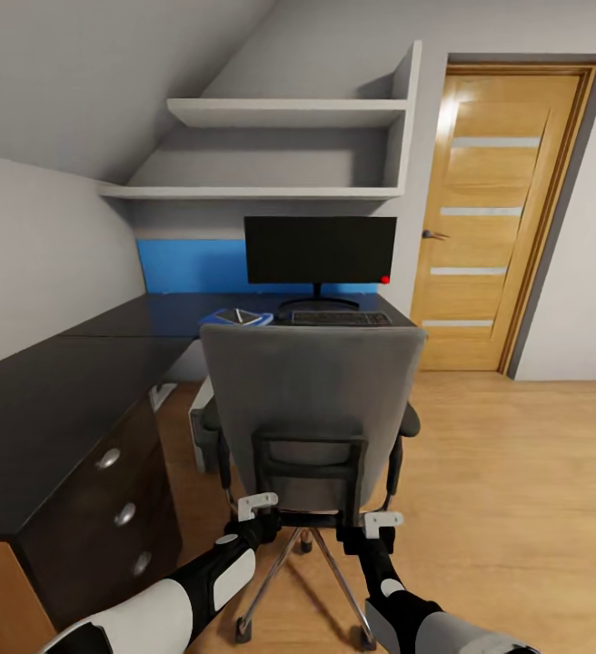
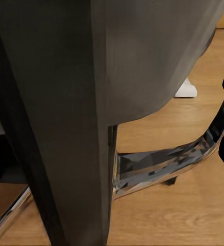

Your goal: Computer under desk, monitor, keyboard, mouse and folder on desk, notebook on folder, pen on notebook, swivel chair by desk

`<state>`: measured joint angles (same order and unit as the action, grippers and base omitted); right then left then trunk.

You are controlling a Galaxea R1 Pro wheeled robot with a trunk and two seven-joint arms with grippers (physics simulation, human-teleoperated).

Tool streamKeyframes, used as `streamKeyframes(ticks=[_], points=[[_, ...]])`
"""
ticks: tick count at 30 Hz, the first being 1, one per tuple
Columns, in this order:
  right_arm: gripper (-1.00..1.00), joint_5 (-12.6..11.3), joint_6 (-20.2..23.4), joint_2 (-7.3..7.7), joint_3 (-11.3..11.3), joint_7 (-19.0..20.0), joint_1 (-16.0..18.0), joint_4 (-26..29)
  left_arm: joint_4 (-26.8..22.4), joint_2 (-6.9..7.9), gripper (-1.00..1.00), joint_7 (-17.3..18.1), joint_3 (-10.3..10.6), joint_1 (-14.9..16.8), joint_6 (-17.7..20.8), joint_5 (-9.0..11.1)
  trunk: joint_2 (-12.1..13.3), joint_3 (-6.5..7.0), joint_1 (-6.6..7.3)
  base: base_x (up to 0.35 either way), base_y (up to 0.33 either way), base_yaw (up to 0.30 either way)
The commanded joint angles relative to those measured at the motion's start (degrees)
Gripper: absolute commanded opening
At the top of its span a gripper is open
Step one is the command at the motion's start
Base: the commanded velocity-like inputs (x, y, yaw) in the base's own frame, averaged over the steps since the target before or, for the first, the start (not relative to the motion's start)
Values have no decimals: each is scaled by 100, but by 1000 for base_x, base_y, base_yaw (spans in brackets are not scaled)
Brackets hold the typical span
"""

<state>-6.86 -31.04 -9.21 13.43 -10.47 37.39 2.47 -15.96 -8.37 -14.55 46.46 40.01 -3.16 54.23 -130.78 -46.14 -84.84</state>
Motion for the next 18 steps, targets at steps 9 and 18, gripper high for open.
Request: streamKeyframes(ticks=[9, 18], points=[[100, -61, -25, -1, 27, -16, 6, -1, -4, -2, 100, -30, 47, 7, -26, 43, -2, -5, -2, 313, -129, 0], [100, -61, -23, -1, 27, -16, 6, -1, -4, 2, 100, -30, 47, 7, -26, 43, -2, -5, -2, 319, -12, 0]])
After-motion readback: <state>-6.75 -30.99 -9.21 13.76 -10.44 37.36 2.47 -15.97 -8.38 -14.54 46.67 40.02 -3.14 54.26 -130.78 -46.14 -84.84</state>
